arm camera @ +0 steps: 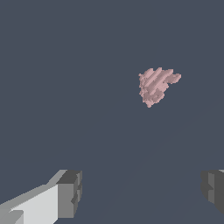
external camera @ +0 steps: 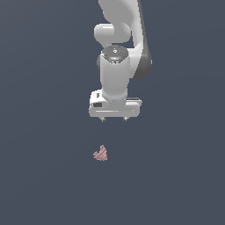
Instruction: Pick up the object and move it to a goal position.
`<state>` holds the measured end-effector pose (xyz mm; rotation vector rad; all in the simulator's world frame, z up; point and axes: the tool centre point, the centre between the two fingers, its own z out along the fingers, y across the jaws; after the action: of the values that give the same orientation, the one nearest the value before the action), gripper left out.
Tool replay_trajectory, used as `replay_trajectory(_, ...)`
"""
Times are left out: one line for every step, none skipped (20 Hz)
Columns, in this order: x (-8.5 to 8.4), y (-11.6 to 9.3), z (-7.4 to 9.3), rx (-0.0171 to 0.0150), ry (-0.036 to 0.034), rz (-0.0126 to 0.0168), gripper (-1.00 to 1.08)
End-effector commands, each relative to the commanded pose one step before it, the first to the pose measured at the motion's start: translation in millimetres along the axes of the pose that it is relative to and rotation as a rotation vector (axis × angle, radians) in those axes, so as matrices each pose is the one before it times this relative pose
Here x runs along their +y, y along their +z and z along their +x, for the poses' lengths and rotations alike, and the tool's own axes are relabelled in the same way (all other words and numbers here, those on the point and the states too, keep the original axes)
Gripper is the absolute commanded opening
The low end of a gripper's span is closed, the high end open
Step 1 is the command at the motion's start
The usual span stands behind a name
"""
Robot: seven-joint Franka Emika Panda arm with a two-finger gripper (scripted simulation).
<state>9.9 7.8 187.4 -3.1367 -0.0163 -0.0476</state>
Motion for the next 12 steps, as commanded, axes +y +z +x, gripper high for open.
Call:
replay_trajectory(0.01, 0.0, 0.0, 0.0, 0.0, 0.0, 1.0)
replay_trajectory(0.06, 0.04, 0.08, 0.0, 0.0, 0.0, 1.0)
replay_trajectory(-0.37, -0.48, 0.07, 0.00096, -0.00067, -0.00073, 1.0)
replay_trajectory(-0.3, -0.47, 0.19, 0.00107, -0.00078, -0.0008, 1.0)
replay_trajectory(-0.49, -0.74, 0.22, 0.00161, -0.00131, -0.00119, 1.0)
replay_trajectory(-0.62, -0.94, 0.24, 0.00202, -0.00193, -0.00148, 1.0)
replay_trajectory(-0.77, -1.17, 0.19, 0.00241, -0.0028, -0.00174, 1.0)
replay_trajectory(-0.74, -1.09, 0.04, 0.00214, -0.00313, -0.00152, 1.0)
replay_trajectory(-0.62, -0.92, -0.1, 0.00169, -0.00317, -0.00118, 1.0)
replay_trajectory(-0.49, -0.72, -0.21, 0.00122, -0.00304, -0.00085, 1.0)
replay_trajectory(-0.37, -0.52, -0.28, 0.00077, -0.00269, -0.00053, 1.0)
replay_trajectory(-0.13, -0.23, -0.25, 0.00024, -0.00167, -0.00017, 1.0)
